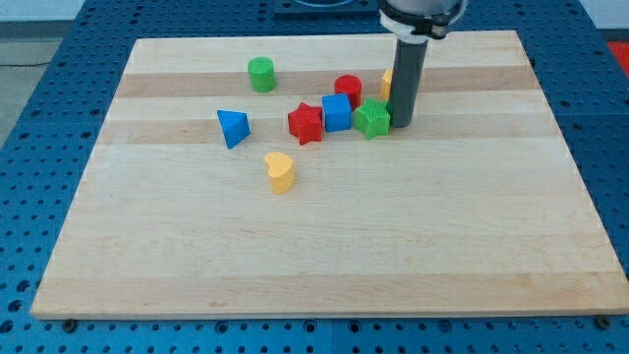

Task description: Push hexagon to the right of red circle

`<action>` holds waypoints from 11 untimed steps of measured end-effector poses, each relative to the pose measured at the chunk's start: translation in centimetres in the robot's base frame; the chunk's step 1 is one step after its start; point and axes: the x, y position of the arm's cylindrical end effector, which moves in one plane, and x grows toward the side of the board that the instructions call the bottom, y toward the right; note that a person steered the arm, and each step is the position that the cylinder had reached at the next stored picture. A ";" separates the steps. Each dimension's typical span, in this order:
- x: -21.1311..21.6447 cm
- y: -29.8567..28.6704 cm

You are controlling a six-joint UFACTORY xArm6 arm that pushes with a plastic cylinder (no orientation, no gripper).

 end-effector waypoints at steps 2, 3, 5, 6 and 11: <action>0.0 -0.3; -1.0 4.3; -6.5 5.6; -7.9 3.5; -6.3 0.2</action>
